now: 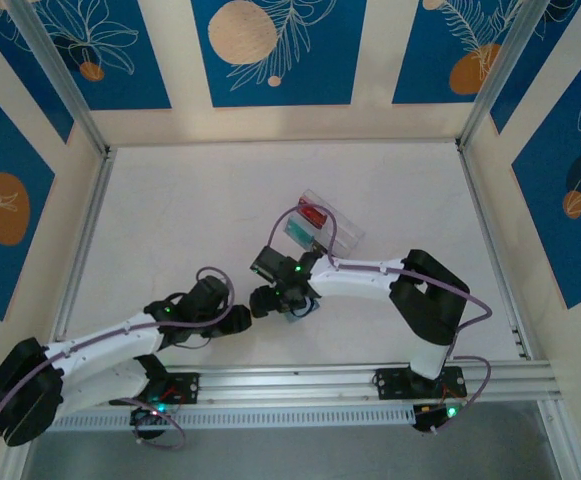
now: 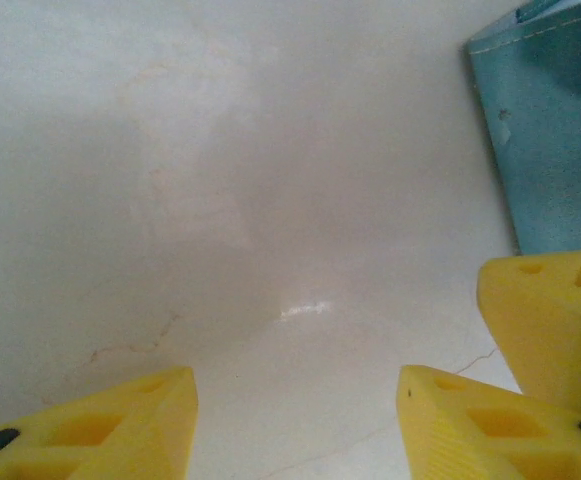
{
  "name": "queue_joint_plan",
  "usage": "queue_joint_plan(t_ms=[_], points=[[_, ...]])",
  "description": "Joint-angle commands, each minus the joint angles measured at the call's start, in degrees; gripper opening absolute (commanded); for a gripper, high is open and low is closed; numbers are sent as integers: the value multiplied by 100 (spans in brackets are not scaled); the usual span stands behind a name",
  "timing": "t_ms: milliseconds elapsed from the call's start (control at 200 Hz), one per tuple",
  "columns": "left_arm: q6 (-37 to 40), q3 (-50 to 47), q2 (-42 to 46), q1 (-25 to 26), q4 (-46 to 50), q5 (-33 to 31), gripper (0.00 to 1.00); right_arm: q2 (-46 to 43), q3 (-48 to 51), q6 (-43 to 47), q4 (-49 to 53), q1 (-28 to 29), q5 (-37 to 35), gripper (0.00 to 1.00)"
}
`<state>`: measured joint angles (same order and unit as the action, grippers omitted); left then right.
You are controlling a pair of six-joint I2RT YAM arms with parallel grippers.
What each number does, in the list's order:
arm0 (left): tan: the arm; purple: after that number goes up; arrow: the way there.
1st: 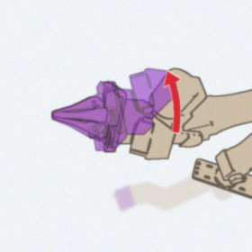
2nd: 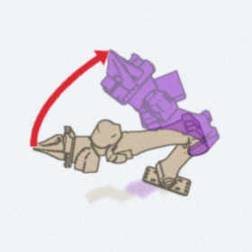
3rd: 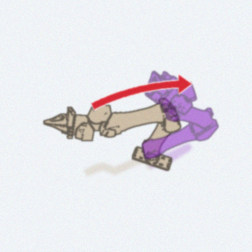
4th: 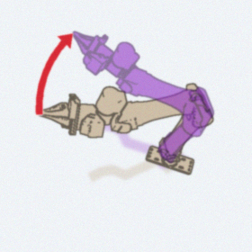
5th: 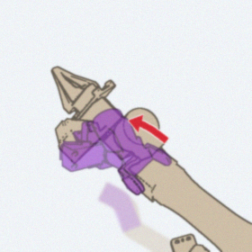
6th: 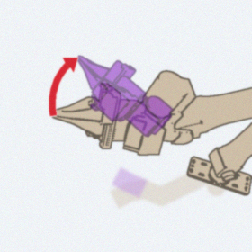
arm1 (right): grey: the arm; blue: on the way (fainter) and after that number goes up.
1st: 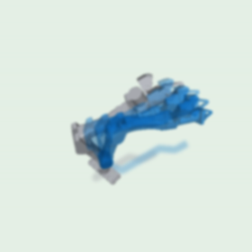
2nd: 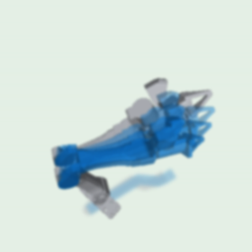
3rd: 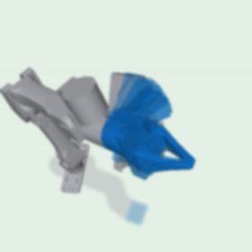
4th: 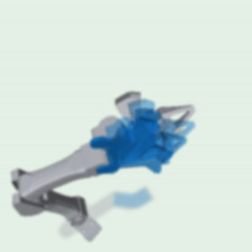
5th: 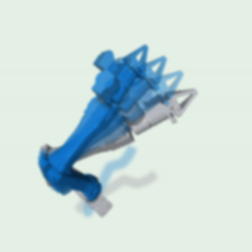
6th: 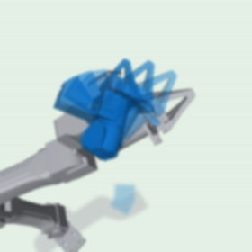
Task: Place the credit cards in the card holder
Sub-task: Open the card holder at the center of the table.
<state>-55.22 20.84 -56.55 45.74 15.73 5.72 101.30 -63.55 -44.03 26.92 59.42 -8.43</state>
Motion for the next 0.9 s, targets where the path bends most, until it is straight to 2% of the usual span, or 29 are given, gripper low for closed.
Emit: queue_joint_plan(t_ms=[0, 195, 355, 420, 800, 895], points=[[-100, 105, 90, -243, -110, 377, 57, -197, 284, -46, -471, -47, 578, 78], [-182, 29, 283, -769, -288, 880, 59, -283, 580, -19, -743, -56, 627, 83], [57, 287, -20, -1162, -305, 1298, 62, -313, 361, 90, -113, 282, -429, 83], [120, 398, -200, -1251, -371, 1450, 63, -311, 278, 140, 87, 399, -636, 83], [319, 720, -981, -1383, -677, 1621, 63, -833, 213, 157, 698, 499, -968, 83], [356, 713, -1080, -1383, -719, 1652, 63, -939, 200, 158, 798, 498, -986, 79]])
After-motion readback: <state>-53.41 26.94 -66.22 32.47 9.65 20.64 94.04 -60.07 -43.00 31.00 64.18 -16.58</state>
